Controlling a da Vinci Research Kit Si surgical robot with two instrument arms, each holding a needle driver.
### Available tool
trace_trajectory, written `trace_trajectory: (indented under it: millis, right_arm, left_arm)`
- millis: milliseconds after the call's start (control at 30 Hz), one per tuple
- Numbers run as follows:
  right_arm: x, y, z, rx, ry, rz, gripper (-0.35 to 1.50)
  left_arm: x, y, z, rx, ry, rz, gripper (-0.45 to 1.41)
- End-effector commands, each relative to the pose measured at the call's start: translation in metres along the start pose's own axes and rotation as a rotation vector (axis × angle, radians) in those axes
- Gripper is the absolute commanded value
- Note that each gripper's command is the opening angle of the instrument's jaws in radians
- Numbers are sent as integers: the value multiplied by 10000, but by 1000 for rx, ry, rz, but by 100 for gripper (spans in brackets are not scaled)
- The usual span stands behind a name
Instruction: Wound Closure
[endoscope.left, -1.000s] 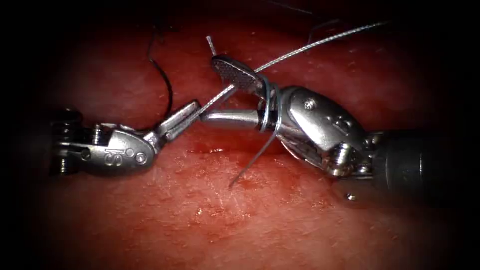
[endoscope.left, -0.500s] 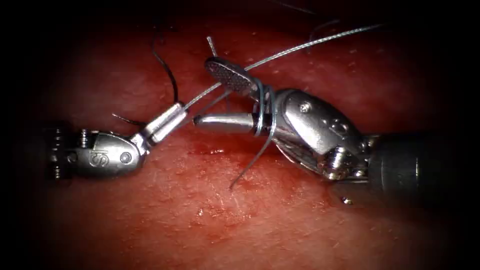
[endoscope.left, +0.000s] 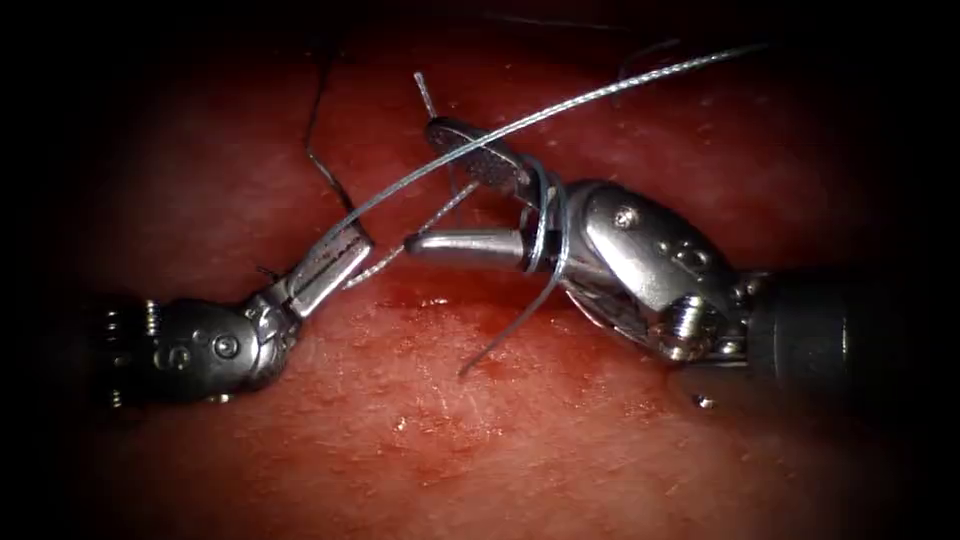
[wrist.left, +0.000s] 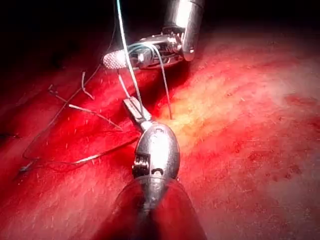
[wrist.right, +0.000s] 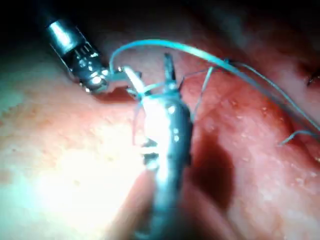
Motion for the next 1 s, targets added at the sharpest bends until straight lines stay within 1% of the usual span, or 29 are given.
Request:
trace_trajectory:
  millis: [33, 167, 267, 300, 467, 533, 633, 667, 733, 833, 900, 1000]
  right_arm:
    - [-8, -1, 2, -2, -1, 1, 126]
    - [-8, -1, 2, -2, -1, 1, 126]
    - [-8, 1, 2, -3, -1, 1, 126]
    - [-8, 1, 2, -3, -2, 1, 126]
    - [-9, 5, 2, -6, 0, -6, 125]
    - [-10, 6, 2, -12, -4, -8, 123]
    - [-13, 7, 2, -28, -25, -19, 123]
    - [-14, 7, 3, -28, -38, -27, 123]
    - [-17, 7, 3, -29, -57, -32, 123]
    - [-20, 8, 2, -33, -65, -42, 123]
    - [-21, 9, 2, -50, -83, -45, 121]
    - [-22, 9, 2, -78, -117, -56, 121]
  left_arm:
    - [-5, 4, 6, -12, 3, -14, -45]
    - [-1, 7, 7, -44, 16, -43, -45]
    - [-1, 16, 4, -86, 35, -56, -45]
    - [-2, 21, 2, -116, 48, -48, -45]
    - [2, 41, -8, -258, 122, 44, -45]
    - [6, 48, -12, -311, 146, 103, -45]
    - [11, 60, -17, -408, 135, 174, -45]
    - [13, 63, -18, -431, 136, 185, -45]
    - [17, 71, -21, -465, 167, 202, -45]
    - [24, 80, -24, -500, 189, 218, -45]
    - [26, 87, -24, -515, 178, 237, -45]
    - [27, 97, -19, -539, 121, 292, -45]
